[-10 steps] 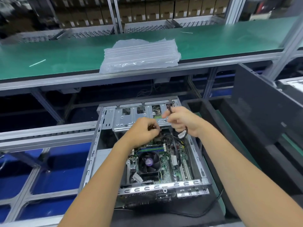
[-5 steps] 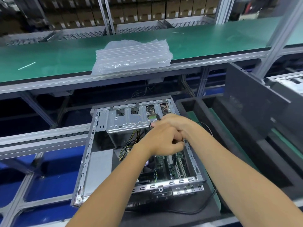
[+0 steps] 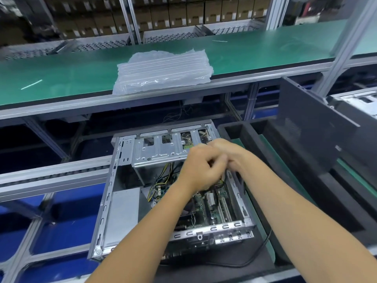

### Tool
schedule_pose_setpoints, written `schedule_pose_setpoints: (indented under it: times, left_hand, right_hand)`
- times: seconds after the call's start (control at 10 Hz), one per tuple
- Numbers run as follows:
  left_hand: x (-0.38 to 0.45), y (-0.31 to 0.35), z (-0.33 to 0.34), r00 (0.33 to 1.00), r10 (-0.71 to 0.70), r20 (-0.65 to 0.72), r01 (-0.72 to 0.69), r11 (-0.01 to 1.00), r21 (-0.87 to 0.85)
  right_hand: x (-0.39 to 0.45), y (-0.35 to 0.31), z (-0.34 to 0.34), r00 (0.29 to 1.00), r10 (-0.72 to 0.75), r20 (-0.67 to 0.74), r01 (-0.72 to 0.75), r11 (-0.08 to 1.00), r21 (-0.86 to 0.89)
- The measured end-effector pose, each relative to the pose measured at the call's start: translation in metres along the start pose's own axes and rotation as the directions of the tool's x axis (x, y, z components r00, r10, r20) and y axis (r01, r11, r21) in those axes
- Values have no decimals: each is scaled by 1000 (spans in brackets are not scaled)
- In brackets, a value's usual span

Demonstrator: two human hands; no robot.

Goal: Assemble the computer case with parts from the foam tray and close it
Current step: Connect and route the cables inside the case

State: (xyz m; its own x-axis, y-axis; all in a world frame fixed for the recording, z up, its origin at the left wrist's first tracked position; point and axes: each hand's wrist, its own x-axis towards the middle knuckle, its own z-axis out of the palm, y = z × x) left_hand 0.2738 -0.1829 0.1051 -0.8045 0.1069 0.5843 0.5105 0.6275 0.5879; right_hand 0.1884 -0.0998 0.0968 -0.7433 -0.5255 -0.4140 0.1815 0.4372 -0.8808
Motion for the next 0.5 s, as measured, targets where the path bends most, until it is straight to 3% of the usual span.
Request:
schedule_pose_setpoints:
  times: [0.1, 0.2, 0.3, 0.4, 0.5]
  left_hand:
    - [1, -18, -4, 856, -348, -382, 310, 937, -160]
    - [-3, -42, -9, 598, -691, -407, 649, 715, -260]
    - [-14, -55, -13, 398, -917, 8, 900, 389, -195]
    - [-14, -51, -12, 261, -908, 328, 962, 217, -166]
    - [-9, -44, -7, 240, -936, 258, 937, 154, -314]
  right_hand:
    - [-5, 1, -1, 1000, -19, 0, 19, 1000, 3]
    - [-12, 0, -1, 996, -68, -57, 70, 997, 30]
    - [-21, -4, -8, 993, -121, 12, 121, 992, -44]
    - [-24, -9, -15, 983, -178, 35, 180, 979, -95]
    - [-22, -5, -22, 969, -216, 118, 216, 976, 14]
